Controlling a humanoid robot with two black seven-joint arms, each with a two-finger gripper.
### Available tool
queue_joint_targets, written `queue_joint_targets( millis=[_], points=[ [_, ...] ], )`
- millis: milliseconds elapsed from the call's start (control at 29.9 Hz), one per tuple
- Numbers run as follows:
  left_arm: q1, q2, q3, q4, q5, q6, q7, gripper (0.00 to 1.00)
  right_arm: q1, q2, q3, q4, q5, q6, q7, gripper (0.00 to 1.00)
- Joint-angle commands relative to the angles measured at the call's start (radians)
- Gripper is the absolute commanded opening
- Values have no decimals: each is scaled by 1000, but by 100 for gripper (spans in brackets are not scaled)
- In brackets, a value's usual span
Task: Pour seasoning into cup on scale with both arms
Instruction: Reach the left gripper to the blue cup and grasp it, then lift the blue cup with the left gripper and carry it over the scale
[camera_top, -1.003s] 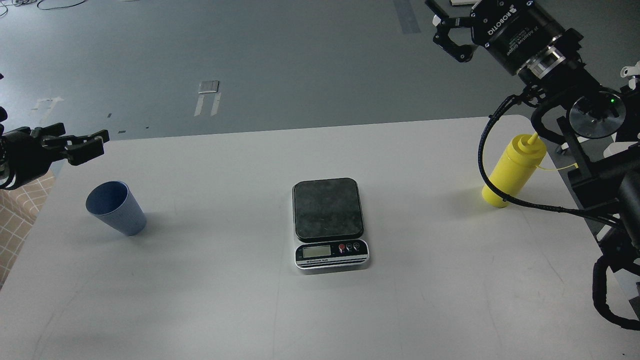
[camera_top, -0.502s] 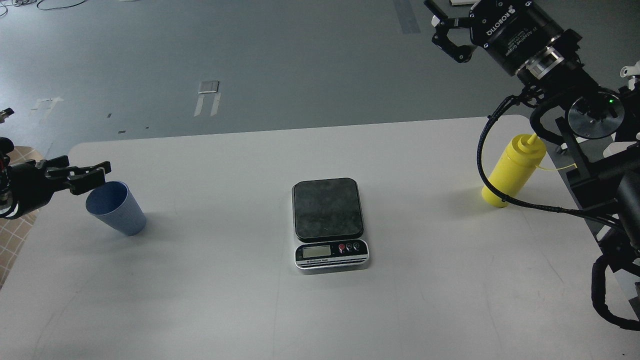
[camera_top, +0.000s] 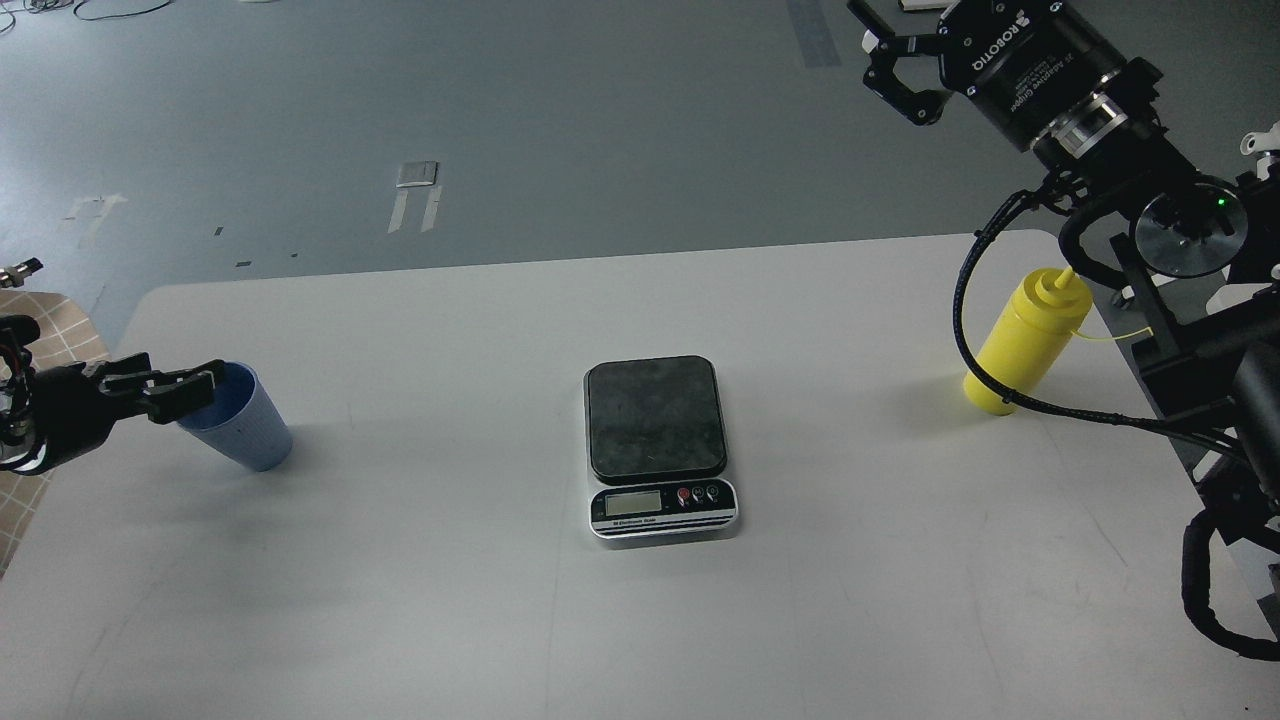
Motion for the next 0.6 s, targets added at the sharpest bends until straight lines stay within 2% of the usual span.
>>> queue_joint_targets(
  millis=[0,234,401,502,569],
  points=[
    [2,-18,0,31,-1,-2,-4,71,0,-1,0,0,0,0,0,100],
    [16,-38,2,64,-1,-3,-22,62,0,-1,0,0,0,0,0,100],
    [21,-40,2,69,-2,-5,-30,50,0,-1,0,-2,-2,0,0,100],
    [21,-40,0,69,-2,-6,-30,40,0,-1,0,0,0,0,0,100],
    [21,-40,0,70,-4,-9,-31,18,0,-1,0,-2,-2,0,0,100]
  ],
)
